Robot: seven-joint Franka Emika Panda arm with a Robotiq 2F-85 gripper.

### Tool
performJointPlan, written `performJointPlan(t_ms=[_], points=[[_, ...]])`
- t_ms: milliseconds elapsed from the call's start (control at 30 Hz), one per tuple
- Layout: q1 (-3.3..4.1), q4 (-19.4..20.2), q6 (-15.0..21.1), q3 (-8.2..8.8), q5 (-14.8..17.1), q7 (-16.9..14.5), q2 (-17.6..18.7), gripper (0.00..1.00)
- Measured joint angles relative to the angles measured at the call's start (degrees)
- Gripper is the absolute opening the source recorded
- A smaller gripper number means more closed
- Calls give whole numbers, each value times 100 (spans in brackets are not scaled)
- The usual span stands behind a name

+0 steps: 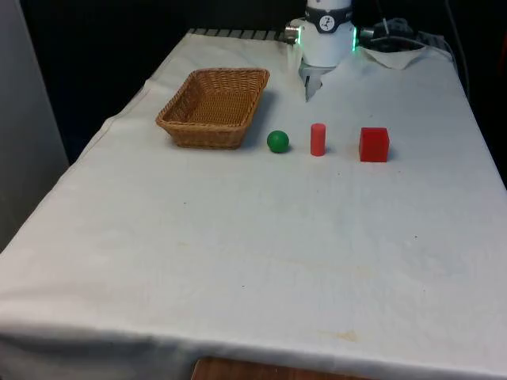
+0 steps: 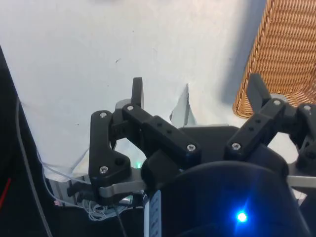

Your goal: Pick up the object to the left of the cylinder and place it into the basket.

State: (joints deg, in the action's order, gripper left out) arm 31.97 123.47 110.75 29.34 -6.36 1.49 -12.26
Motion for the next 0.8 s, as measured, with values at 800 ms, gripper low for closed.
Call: performJointPlan(t_ms=[800], points=[[-23,762,1266,-218,0,201,292,100]])
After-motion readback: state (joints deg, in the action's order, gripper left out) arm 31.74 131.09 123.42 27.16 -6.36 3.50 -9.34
